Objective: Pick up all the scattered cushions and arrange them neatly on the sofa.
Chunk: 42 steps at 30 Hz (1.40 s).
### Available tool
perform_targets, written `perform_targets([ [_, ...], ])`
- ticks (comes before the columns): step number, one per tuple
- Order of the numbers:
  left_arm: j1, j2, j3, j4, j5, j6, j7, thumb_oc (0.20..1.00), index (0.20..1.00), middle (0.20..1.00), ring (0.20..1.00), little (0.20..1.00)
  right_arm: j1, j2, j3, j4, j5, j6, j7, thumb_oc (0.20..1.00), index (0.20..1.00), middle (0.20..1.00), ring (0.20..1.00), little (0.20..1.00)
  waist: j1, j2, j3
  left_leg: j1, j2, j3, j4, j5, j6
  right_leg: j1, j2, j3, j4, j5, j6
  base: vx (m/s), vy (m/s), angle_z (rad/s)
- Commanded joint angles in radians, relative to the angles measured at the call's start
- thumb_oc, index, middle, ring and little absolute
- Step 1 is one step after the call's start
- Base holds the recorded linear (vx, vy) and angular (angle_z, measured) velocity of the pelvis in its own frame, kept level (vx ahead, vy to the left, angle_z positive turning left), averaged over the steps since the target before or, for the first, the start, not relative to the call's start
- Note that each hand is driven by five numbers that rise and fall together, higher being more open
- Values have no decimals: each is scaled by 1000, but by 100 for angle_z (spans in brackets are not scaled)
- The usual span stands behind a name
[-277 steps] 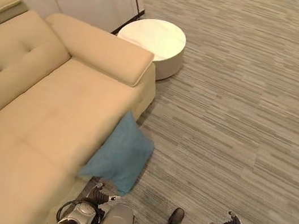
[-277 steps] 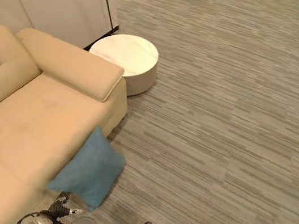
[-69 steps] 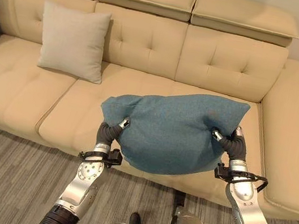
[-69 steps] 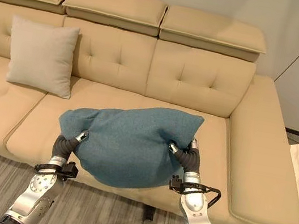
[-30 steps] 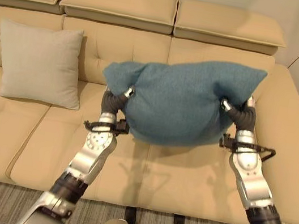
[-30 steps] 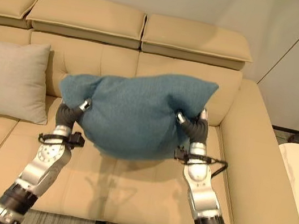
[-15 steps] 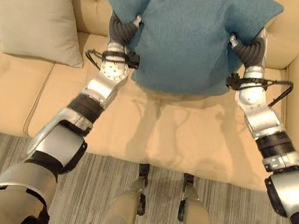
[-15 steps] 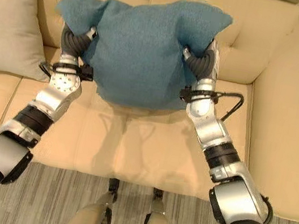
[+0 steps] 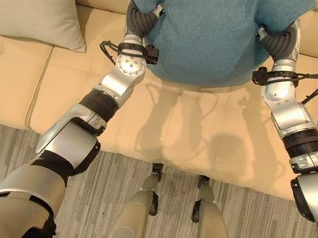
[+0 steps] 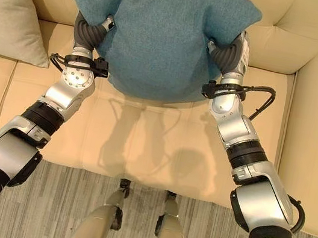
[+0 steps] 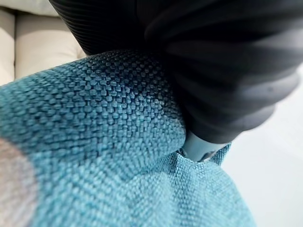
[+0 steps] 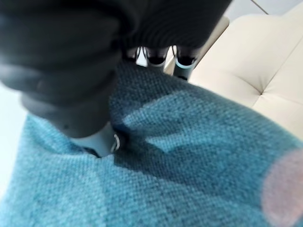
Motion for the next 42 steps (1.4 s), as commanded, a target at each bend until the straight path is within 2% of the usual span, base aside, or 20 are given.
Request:
perform_targets([
  [1, -161, -17, -60, 19, 10, -106, -24, 200, 200, 200, 200, 200, -178, 51, 11, 2, -19, -83, -5, 200, 200, 200, 200, 200, 4, -18, -23, 10, -7, 12, 6, -59, -88, 40, -49, -21, 34, -60, 83, -33, -17, 0],
  [2, -183, -4, -70, 74, 15, -91, -32, 868, 868, 868, 868, 868, -194, 44, 22, 46, -12, -78, 1, 282, 282, 282, 282, 282, 4, -19, -17, -1, -5, 11, 6, -56, -90, 29, -49, -24, 32, -55, 83, 0, 0, 0],
  [3, -185, -4, -70, 76, 15, -92, -33, 1000, 1000, 1000, 1000, 1000, -196, 44, 23, 48, -12, -79, 1, 580, 580, 580, 580, 580, 4, -18, -17, -2, -5, 11, 6, -56, -90, 28, -49, -24, 32, -55, 83, 0, 0, 0],
  [4, -205, 2, -73, 110, 10, -89, -36, 1000, 1000, 1000, 1000, 1000, -216, 35, 34, 82, -6, -74, 5, 1000, 1000, 1000, 1000, 1000, 4, -19, -15, -6, -5, 11, 6, -53, -91, 24, -48, -27, 32, -52, 84, 0, 0, 0],
  [11, -393, 186, -138, 425, -55, -34, -112, 1000, 1000, 1000, 1000, 1000, -433, -102, 245, 408, 40, 7, 90, 1000, 1000, 1000, 1000, 1000, 22, -30, 0, -3, -6, 7, 6, -49, -90, 29, -47, -29, 25, -41, 88, -19, -9, 3],
  [13, -398, 263, -146, 481, -43, -12, -142, 1000, 1000, 1000, 1000, 1000, -447, -172, 255, 463, 55, 26, 97, 1000, 1000, 1000, 1000, 1000, 26, -35, -3, 5, -6, 6, 6, -52, -86, 39, -47, -29, 19, -39, 90, -1, 34, 2],
  [16, -389, 317, -137, 502, -52, -11, -162, 1000, 1000, 1000, 1000, 1000, -414, -226, 238, 513, 73, 34, 112, 1000, 1000, 1000, 1000, 1000, 26, -42, -6, 15, -6, 2, 11, -58, -83, 53, -47, -34, 19, -40, 90, -4, 22, 17],
  [19, -327, 376, -98, 448, -53, -27, -167, 1000, 1000, 1000, 1000, 1000, -339, -297, 181, 505, 99, 30, 117, 1000, 1000, 1000, 1000, 1000, 26, -49, -12, 29, -5, -1, 12, -65, -82, 72, -48, -40, 18, -45, 90, 6, 3, 7],
  [22, -196, 421, -20, 293, -37, -50, -145, 1000, 1000, 1000, 1000, 1000, -208, -355, 80, 425, 105, 19, 106, 1000, 1000, 1000, 1000, 1000, 25, -53, -17, 42, -5, 1, 11, -69, -81, 89, -51, -45, 17, -48, 88, 13, -1, 5],
  [23, -115, 436, 30, 208, -30, -63, -136, 1000, 1000, 1000, 1000, 1000, -136, -377, 31, 374, 96, 16, 102, 1000, 1000, 1000, 1000, 1000, 26, -55, -19, 51, -5, 2, 11, -74, -80, 99, -52, -47, 17, -51, 88, 47, -15, 3],
  [24, 63, 437, 140, 57, -23, -86, -125, 1000, 1000, 1000, 1000, 1000, 16, -392, -81, 265, 71, 7, 89, 1000, 1000, 1000, 1000, 1000, 26, -58, -22, 70, -3, 5, 12, -83, -78, 116, -53, -54, 17, -58, 87, 56, -23, 3],
  [26, 248, 412, 253, -74, 0, -93, -116, 1000, 1000, 1000, 1000, 1000, 190, -384, -203, 162, 31, 4, 78, 1000, 1000, 1000, 1000, 1000, 23, -63, -32, 94, 0, 7, 12, -93, -75, 139, -54, -59, 18, -68, 84, 54, -25, 5],
  [27, 266, 410, 260, -88, 4, -88, -114, 1000, 1000, 1000, 1000, 1000, 209, -383, -212, 149, 26, 8, 77, 1000, 1000, 1000, 1000, 1000, 23, -63, -37, 98, 0, 6, 12, -94, -75, 143, -53, -60, 17, -69, 84, 76, -18, 5],
  [29, 597, 307, 422, -240, 82, -74, -128, 1000, 1000, 1000, 1000, 1000, 520, -298, -401, -13, -75, -4, 88, 1000, 1000, 1000, 1000, 1000, 21, -74, -59, 160, 4, 5, 12, -118, -67, 202, -53, -68, 21, -91, 80, 140, -41, -2],
  [31, 794, 213, 486, -269, 135, -49, -154, 1000, 1000, 1000, 1000, 1000, 713, -202, -482, -81, -128, -4, 120, 1000, 1000, 1000, 1000, 1000, 19, -79, -81, 220, 8, 5, 7, -136, -62, 260, -50, -78, 18, -107, 77, 156, -45, -2],
  [33, 844, 180, 494, -267, 141, -41, -161, 1000, 1000, 1000, 1000, 1000, 753, -168, -501, -87, -124, -7, 132, 1000, 1000, 1000, 1000, 1000, 19, -78, -87, 236, 8, 2, 7, -140, -59, 276, -49, -81, 19, -112, 76, 88, -26, 5],
  [34, 961, 122, 534, -277, 155, -27, -187, 1000, 1000, 1000, 1000, 1000, 848, -124, -516, -100, -173, 1, 161, 1000, 1000, 1000, 1000, 1000, 18, -78, -98, 265, 9, 0, 6, -144, -56, 308, -46, -87, 18, -121, 74, 66, -30, 4],
  [36, 1065, 38, 536, -202, 176, 9, -230, 1000, 1000, 1000, 1000, 1000, 926, -57, -508, -86, -218, -8, 196, 1000, 1000, 1000, 1000, 1000, 17, -76, -113, 301, 15, 1, 6, -146, -52, 340, -38, -90, 23, -131, 70, 34, -46, 1],
  [39, 1107, 8, 517, -138, 206, 27, -260, 1000, 1000, 1000, 1000, 1000, 960, -27, -485, -49, -243, -8, 220, 1000, 1000, 1000, 1000, 1000, 15, -73, -124, 320, 19, 3, 6, -145, -52, 361, -33, -93, 25, -137, 66, -7, -13, 2],
  [42, 1158, -45, 470, 5, 232, 48, -306, 1000, 1000, 1000, 1000, 1000, 995, 37, -436, 63, -228, -18, 250, 1000, 1000, 1000, 1000, 1000, 11, -66, -137, 351, 27, 9, 6, -141, -52, 394, -22, -94, 25, -145, 59, -63, -47, 2],
])
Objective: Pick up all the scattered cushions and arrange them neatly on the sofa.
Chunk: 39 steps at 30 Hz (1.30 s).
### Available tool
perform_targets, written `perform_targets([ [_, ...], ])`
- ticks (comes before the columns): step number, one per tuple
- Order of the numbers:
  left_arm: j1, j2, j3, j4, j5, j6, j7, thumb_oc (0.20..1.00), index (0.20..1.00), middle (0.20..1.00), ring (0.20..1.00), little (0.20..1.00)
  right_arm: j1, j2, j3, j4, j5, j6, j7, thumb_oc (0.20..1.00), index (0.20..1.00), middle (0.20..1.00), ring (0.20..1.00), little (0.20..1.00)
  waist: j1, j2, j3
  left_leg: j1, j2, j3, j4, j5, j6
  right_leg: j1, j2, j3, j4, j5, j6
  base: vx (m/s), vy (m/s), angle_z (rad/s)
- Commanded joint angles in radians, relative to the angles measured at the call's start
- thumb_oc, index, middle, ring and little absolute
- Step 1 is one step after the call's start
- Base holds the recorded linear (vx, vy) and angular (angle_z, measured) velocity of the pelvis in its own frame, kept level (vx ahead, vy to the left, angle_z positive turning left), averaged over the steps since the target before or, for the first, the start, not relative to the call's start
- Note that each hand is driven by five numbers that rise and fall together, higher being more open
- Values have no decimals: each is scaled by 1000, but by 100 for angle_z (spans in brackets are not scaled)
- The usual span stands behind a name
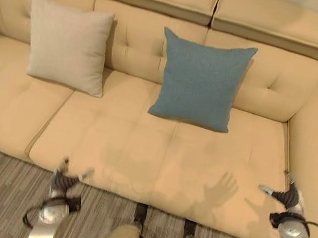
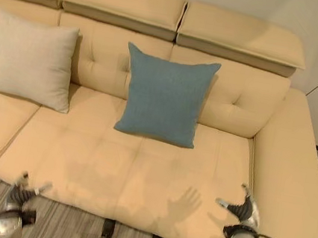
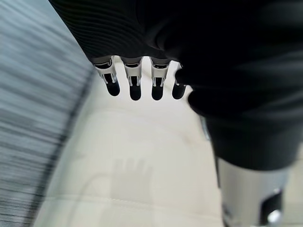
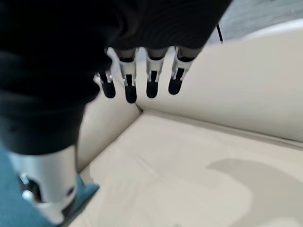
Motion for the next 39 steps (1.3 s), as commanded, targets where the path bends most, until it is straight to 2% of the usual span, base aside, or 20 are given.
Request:
perform_targets([
  [1, -119, 33, -23, 166, 64, -9, -52, 1000, 1000, 1000, 1000, 1000, -75, -27, 31, 93, -1, -34, 20, 1000, 1000, 1000, 1000, 1000, 5, -20, 11, 72, 25, 48, 11, -85, -29, 83, -19, -36, 33, -73, 56, -63, -50, 1],
  [5, -125, -8, -71, 350, 115, 7, -69, 1000, 1000, 1000, 1000, 1000, -66, 6, 88, 223, 3, -38, 32, 1000, 1000, 1000, 1000, 1000, 2, -14, 7, 105, 42, 45, 11, -82, -35, 105, 1, -24, 59, -104, 42, -100, -118, -3],
  [6, -134, -19, -101, 399, 138, 11, -67, 1000, 1000, 1000, 1000, 1000, -66, 17, 125, 283, -2, -37, 38, 1000, 1000, 1000, 1000, 1000, -1, -11, 18, 108, 61, 41, 18, -68, -44, 116, 19, -15, 79, -131, 21, -143, -163, -2],
  [9, -141, -25, -116, 414, 144, 12, -65, 1000, 1000, 1000, 1000, 1000, -63, 27, 136, 315, 3, -39, 38, 1000, 1000, 1000, 1000, 1000, -3, -12, 28, 95, 76, 34, 33, -47, -57, 127, 37, -12, 70, -143, 6, -204, -170, 7],
  [10, -170, -23, -117, 437, 126, 19, -69, 1000, 1000, 1000, 1000, 1000, -70, 29, 158, 355, 4, -34, 41, 1000, 1000, 1000, 1000, 1000, -4, -19, 49, 28, 90, 30, 102, -18, -79, 132, 47, -18, 50, -144, -10, -261, -161, 13],
  [11, -170, -23, -117, 437, 126, 19, -69, 1000, 1000, 1000, 1000, 1000, -70, 29, 158, 355, 4, -34, 41, 1000, 1000, 1000, 1000, 1000, -4, -19, 49, 28, 90, 30, 102, -18, -79, 132, 47, -18, 50, -144, -10, -395, -158, 41],
  [13, -223, -3, -118, 450, 122, 16, -79, 1000, 1000, 1000, 1000, 1000, -88, 28, 185, 412, -1, -22, 46, 1000, 1000, 1000, 1000, 1000, -16, -42, 61, -3, 70, 38, 235, -100, -60, 104, 27, -27, 51, -118, -18, -352, -70, 61],
  [14, -231, -9, -119, 473, 132, 20, -95, 1000, 1000, 1000, 1000, 1000, -87, 31, 194, 453, -16, -11, 53, 1000, 1000, 1000, 1000, 1000, -31, -50, 46, 38, 42, 33, 330, -193, -44, 87, 12, -21, 49, -92, -19, -232, -24, 41],
  [15, -231, -8, -119, 474, 132, 20, -95, 1000, 1000, 1000, 1000, 1000, -88, 31, 194, 453, -16, -11, 53, 1000, 1000, 1000, 1000, 1000, -33, -51, 44, 35, 40, 32, 328, -189, -43, 83, 10, -22, 50, -91, -18, -158, 16, 29],
  [16, -233, -11, -119, 482, 138, 21, -100, 1000, 1000, 1000, 1000, 1000, -89, 33, 196, 460, -20, -10, 56, 1000, 1000, 1000, 1000, 1000, -37, -47, 37, 63, 28, 23, 342, -215, -42, 81, 14, -17, 49, -84, -18, -175, 126, 12],
  [17, -245, -17, -104, 503, 124, 21, -112, 1000, 1000, 1000, 1000, 1000, -102, 37, 202, 474, -27, 1, 75, 1000, 1000, 1000, 1000, 1000, -62, -25, 11, 158, -20, -31, 313, -258, -38, 30, 20, -8, 57, -47, -5, -169, 126, -8],
  [20, -253, -14, -107, 506, 120, 21, -112, 1000, 1000, 1000, 1000, 1000, -113, 32, 207, 482, -36, 7, 76, 1000, 1000, 1000, 1000, 1000, -70, -14, 8, 193, -44, -44, 236, -300, -18, -2, 16, -1, 71, -28, 9, -151, 125, -23],
  [23, -274, 1, -108, 518, 116, 23, -116, 1000, 1000, 1000, 1000, 1000, -135, 26, 212, 486, -44, 19, 77, 1000, 1000, 1000, 1000, 1000, -75, -9, 10, 215, -70, -50, 154, -296, 7, -55, 1, 8, 88, 19, 32, -191, 157, -30],
  [27, -294, 30, -93, 549, 114, 28, -131, 1000, 1000, 1000, 1000, 1000, -160, 29, 232, 503, -68, 35, 87, 1000, 1000, 1000, 1000, 1000, -62, -21, 24, 216, -111, -53, 110, -272, 39, -95, -23, 18, 87, 67, 71, -225, 155, -41],
  [28, -306, 52, -88, 564, 114, 33, -140, 1000, 1000, 1000, 1000, 1000, -171, 34, 241, 513, -81, 44, 96, 1000, 1000, 1000, 1000, 1000, -63, -24, 40, 200, -110, -43, 122, -260, 48, -123, -28, 34, 132, 73, 85, -335, 119, -30],
  [29, -310, 62, -85, 570, 114, 39, -141, 1000, 1000, 1000, 1000, 1000, -175, 33, 246, 519, -85, 47, 97, 1000, 1000, 1000, 1000, 1000, -58, -21, 47, 188, -107, -38, 127, -253, 54, -122, -23, 34, 154, 46, 82, -399, 66, -42],
  [30, -319, 89, -78, 586, 123, 51, -148, 1000, 1000, 1000, 1000, 1000, -177, 33, 259, 539, -82, 46, 109, 1000, 1000, 1000, 1000, 1000, -46, -7, 50, 169, -90, -26, 118, -225, 67, -95, -6, 47, 277, -34, 54, -304, 26, -64],
  [32, -325, 109, -77, 597, 127, 56, -152, 1000, 1000, 1000, 1000, 1000, -174, 32, 261, 551, -75, 47, 113, 1000, 1000, 1000, 1000, 1000, -37, -2, 32, 156, -79, -25, 101, -205, 66, -61, 1, 67, 317, -76, 46, -180, -45, -44],
  [35, -343, 138, -77, 617, 126, 62, -161, 1000, 1000, 1000, 1000, 1000, -167, 36, 260, 552, -65, 50, 120, 1000, 1000, 1000, 1000, 1000, -16, -25, -15, 144, -71, -3, 77, -189, 40, 37, -8, 55, 189, -89, 44, 10, -154, -15],
  [39, -356, 158, -50, 640, 104, 74, -157, 1000, 1000, 1000, 1000, 1000, -168, 32, 267, 553, -60, 54, 123, 1000, 1000, 1000, 1000, 1000, -23, -29, -41, 165, -46, 20, 63, -185, 24, 76, 9, 57, 110, -80, 41, 47, -112, -17],
])
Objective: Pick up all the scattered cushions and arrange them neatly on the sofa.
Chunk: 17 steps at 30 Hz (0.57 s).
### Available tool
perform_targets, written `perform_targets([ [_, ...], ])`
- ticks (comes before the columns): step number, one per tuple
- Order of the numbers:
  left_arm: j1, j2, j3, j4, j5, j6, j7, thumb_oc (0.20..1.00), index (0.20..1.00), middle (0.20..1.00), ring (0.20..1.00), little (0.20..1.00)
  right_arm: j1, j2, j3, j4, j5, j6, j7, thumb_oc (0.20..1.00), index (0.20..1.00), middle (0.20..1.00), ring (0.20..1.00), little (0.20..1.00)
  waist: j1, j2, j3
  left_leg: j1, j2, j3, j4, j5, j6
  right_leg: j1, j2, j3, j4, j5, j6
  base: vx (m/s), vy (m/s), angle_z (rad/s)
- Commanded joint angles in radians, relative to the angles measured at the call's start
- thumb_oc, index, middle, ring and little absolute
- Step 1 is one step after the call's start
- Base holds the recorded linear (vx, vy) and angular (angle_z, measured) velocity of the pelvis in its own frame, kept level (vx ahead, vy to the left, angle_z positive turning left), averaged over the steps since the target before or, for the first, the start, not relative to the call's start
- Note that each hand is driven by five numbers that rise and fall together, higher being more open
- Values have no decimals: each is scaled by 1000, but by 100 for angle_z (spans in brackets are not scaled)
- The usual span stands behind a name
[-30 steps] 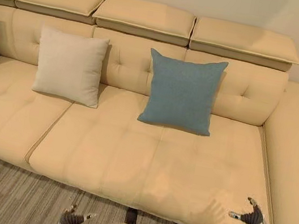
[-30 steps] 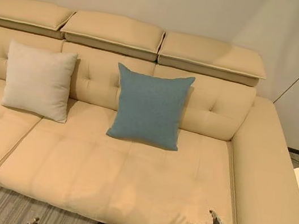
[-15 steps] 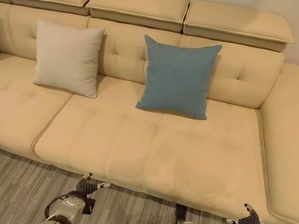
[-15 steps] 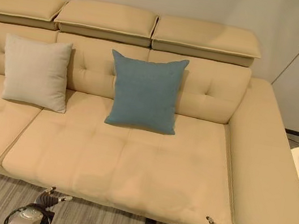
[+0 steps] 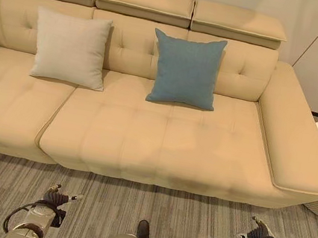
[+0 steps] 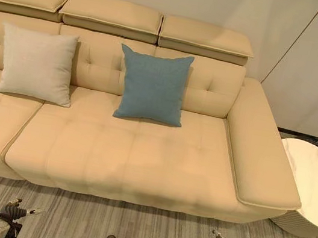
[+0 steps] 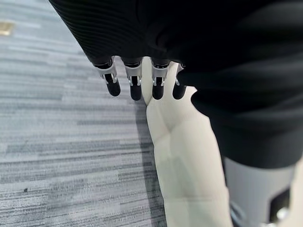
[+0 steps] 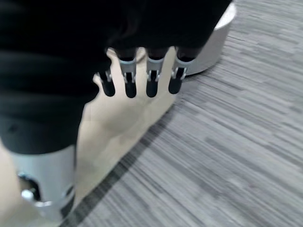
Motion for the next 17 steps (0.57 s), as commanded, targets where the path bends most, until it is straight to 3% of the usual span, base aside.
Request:
perform_targets([
  [1, 5, -5, 23, -7, 8, -31, 17, 1000, 1000, 1000, 1000, 1000, 4, -46, -4, -14, 35, 7, -17, 1000, 1000, 1000, 1000, 1000, -14, -22, -12, 69, 31, -97, 43, -139, -21, -12, -5, -10, -78, 150, 24, 33, -128, 5],
  [15, 36, -43, 3, 19, 10, -7, -25, 1000, 1000, 1000, 1000, 1000, 19, -30, -12, 35, 34, 10, -17, 1000, 1000, 1000, 1000, 1000, -7, -6, -17, 121, 48, -101, 0, -118, -38, 61, 8, -40, -166, 159, 19, 14, -15, 4],
  [17, 7, -84, -24, -18, 17, -10, -11, 1000, 1000, 1000, 1000, 1000, 20, -17, -7, 19, 32, 12, -19, 1000, 1000, 1000, 1000, 1000, -8, -8, -16, 122, 46, -101, -5, -117, -37, 60, 7, -41, -166, 161, 20, 0, 0, 0],
])
